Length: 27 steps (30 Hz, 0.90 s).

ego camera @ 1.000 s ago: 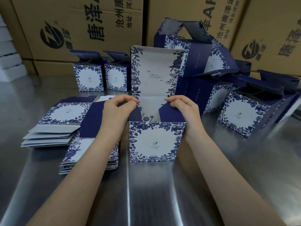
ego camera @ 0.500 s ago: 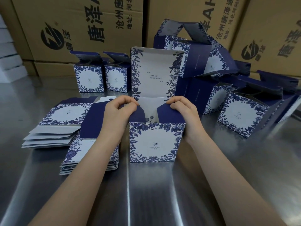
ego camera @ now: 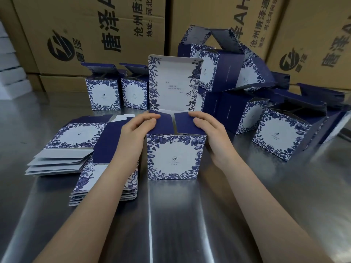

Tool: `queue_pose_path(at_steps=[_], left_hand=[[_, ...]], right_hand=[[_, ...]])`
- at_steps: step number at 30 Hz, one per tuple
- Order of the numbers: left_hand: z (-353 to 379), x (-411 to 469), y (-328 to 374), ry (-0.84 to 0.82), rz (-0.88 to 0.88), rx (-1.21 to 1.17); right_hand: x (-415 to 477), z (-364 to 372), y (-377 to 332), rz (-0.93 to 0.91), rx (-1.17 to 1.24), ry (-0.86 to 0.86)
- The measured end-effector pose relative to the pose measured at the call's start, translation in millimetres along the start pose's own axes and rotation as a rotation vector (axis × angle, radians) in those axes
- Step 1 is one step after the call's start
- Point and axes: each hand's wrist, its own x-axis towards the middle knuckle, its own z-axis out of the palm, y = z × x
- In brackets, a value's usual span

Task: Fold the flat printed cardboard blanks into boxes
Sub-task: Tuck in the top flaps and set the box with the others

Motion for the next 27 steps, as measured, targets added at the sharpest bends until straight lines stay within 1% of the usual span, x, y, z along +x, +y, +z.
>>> queue_pose_path(at_steps=[1,5,11,18,23,27], left_hand=[[-0.2,-0.3,-0.3,0.007,-0.003,0.004],[0.0,-2.0,-0.1,-0.057,-0.002,0.009],[1.8,-0.4,0.4,-0.016,0.0,0.101],[-2.8,-1.9,-3.4,-0.116,-0.009,0.021],[-0.9,0.5,-4.1,-0.065,-0.021,0.047],[-2.2,-0.1,-6.6,-0.106,-0.026,0.013]], right_hand=[[-0.3,0.1,0.3,0.005,-0.005,0.001],[-1.9,1.4,0.4,0.038,-0.012,-0.025],[0.6,2.3,-1.7,0.036,-0.066,0.0],[-1.2,-3.2,2.8,0.064,-0.005,-0.091],[1.4,-1.4,2.7,0.083,0.034,-0.078],[0.9,-3.6,5.0,0.079,0.038,-0.102]])
